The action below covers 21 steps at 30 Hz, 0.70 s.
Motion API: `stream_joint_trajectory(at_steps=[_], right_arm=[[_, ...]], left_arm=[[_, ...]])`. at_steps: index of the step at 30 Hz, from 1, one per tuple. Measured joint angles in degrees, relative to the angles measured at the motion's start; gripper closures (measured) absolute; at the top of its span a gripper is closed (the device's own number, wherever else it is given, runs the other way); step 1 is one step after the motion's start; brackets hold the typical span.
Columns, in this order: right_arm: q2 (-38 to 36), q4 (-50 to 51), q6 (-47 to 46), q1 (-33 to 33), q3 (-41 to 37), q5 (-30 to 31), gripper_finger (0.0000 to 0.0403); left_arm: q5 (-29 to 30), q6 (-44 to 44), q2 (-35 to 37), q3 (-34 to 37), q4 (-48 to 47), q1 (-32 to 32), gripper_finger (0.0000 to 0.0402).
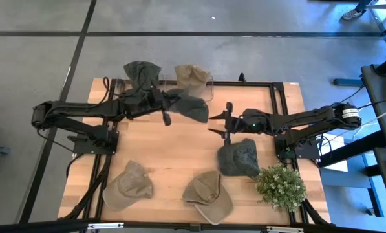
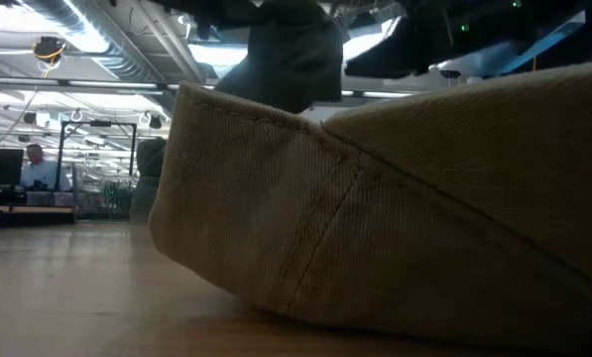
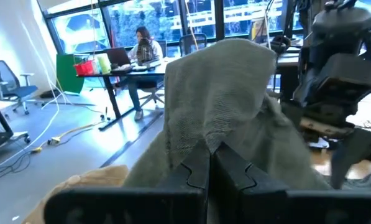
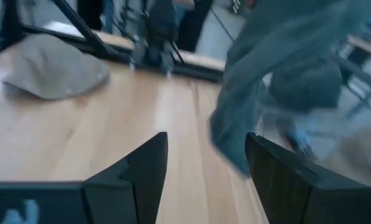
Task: Pick & Place hat
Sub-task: Put the left blue cap into the left transparent bin
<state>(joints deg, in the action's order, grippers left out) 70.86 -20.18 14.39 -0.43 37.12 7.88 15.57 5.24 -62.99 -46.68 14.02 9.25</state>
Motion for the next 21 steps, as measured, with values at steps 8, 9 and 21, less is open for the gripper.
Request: stream_joint_trajectory(at_steps=[8,9,21], right_arm=[[0.22,-5.52,0.90,0.00,-0.07,-2.47,0.0187],[0.43,-6.15,0.90,0.00,-0.07,-2.47,0.0187],[4.14,-16.80,0.89,0.00,0.35,-0.10,0.0238]], left_arm=[[-0.83,-0.07,-0.70,0.02,2.40,-0.22,0.0399],[-0.85,-0.05,-0.72,0.02,2.61,-0.22,0.0399],[-2.01,-0.17,-0.69,0.02,4.36,-0.22,0.0399]])
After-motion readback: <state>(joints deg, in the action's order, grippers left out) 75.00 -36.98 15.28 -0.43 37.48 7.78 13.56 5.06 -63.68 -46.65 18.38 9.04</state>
